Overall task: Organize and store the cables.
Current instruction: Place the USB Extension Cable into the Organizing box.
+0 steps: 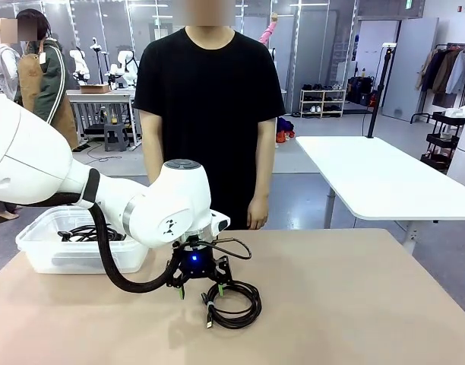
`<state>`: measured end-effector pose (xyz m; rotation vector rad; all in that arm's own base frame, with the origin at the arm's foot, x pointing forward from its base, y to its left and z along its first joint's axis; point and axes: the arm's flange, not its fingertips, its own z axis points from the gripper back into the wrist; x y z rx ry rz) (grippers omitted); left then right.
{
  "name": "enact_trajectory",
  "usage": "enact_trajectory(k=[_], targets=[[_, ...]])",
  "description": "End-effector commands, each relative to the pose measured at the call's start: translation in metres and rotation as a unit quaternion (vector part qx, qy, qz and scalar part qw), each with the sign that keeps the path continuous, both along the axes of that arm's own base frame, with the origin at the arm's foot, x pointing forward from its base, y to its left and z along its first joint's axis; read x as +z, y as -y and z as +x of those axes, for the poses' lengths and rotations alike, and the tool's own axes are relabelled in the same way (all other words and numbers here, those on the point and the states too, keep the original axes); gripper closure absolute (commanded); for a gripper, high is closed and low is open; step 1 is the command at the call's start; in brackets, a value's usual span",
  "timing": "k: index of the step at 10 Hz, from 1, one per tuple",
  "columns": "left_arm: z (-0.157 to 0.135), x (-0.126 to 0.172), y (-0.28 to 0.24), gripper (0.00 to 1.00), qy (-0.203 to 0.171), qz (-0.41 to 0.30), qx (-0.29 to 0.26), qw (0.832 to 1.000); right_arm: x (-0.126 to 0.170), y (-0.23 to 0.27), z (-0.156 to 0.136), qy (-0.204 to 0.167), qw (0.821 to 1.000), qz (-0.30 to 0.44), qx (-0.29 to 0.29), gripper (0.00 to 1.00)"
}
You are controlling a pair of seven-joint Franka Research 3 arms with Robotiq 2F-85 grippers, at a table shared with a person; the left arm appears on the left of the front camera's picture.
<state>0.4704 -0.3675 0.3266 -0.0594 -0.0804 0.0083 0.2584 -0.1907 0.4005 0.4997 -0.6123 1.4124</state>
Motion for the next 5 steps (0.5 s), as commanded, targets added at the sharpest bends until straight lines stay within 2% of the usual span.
enact_trajectory(k=[1, 3, 5], targets=[[-0.0015, 0.0011, 0.0002, 0.0, 0.001, -0.001, 0.001, 1.0, 0.0005, 0.0006, 0.0005, 0.002, 1.0, 0.005, -0.001, 0.0], [0.0, 0.0, 0.0, 0.0, 0.0, 0.0, 0.0, 1.0, 0.0005, 0.0006, 0.0005, 0.002, 1.0, 0.005, -0.001, 0.0], [-0.0077, -0.0082, 0.0064, 0.0, -0.02, 0.01, -0.009, 1.0, 0.0005, 0.0006, 0.0005, 0.002, 1.0, 0.005, -0.001, 0.0]])
